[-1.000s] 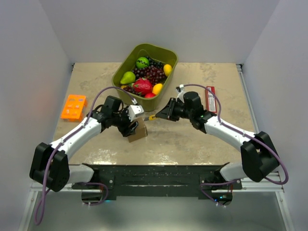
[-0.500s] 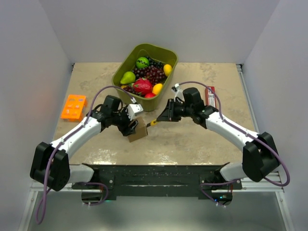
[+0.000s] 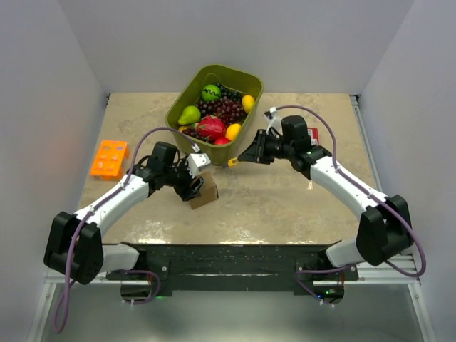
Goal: Unpack the express box
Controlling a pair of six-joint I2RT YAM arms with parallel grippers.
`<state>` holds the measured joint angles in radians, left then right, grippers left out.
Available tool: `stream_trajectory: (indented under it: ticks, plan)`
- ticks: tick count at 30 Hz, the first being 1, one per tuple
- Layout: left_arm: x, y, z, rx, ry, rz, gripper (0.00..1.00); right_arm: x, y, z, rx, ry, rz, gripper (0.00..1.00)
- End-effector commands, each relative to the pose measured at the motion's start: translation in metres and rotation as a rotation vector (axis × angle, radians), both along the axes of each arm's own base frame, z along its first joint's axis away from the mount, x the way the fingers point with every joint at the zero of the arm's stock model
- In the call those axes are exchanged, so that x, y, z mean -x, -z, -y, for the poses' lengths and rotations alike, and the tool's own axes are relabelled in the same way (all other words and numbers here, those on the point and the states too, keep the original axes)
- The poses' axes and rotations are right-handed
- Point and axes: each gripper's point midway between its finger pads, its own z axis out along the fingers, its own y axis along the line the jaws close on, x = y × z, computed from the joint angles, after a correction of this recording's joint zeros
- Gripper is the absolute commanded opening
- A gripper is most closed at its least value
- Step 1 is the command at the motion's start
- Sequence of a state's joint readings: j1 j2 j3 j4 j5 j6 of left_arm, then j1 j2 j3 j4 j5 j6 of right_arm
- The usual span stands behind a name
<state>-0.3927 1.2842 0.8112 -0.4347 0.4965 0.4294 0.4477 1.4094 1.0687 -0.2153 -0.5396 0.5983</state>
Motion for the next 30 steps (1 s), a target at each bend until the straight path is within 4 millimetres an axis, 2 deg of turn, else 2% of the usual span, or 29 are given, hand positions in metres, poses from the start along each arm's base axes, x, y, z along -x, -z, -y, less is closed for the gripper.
stream_trajectory:
  ticks: [1, 2, 5, 11, 17, 30]
  plan:
    - [0.008, 0.008, -0.002, -0.004, 0.009, -0.038, 0.22, -0.032, -0.017, -0.022, -0.167, 0.073, 0.032, 0.00]
    - [0.008, 0.008, -0.002, -0.004, 0.009, -0.038, 0.22, -0.033, -0.006, -0.025, -0.180, 0.071, 0.000, 0.00]
    - [0.009, 0.009, -0.003, -0.007, 0.009, -0.044, 0.22, -0.033, -0.001, -0.031, -0.224, 0.077, -0.036, 0.00]
    - [0.009, 0.009, -0.003, -0.007, 0.014, -0.045, 0.20, -0.034, 0.011, -0.034, -0.201, 0.073, -0.046, 0.00]
    - [0.008, 0.011, -0.001, -0.005, 0.015, -0.053, 0.19, -0.032, 0.012, -0.044, -0.258, 0.043, -0.078, 0.00]
    - [0.009, 0.010, -0.003, -0.015, 0.012, -0.064, 0.16, -0.032, 0.023, -0.049, -0.224, 0.022, -0.093, 0.00]
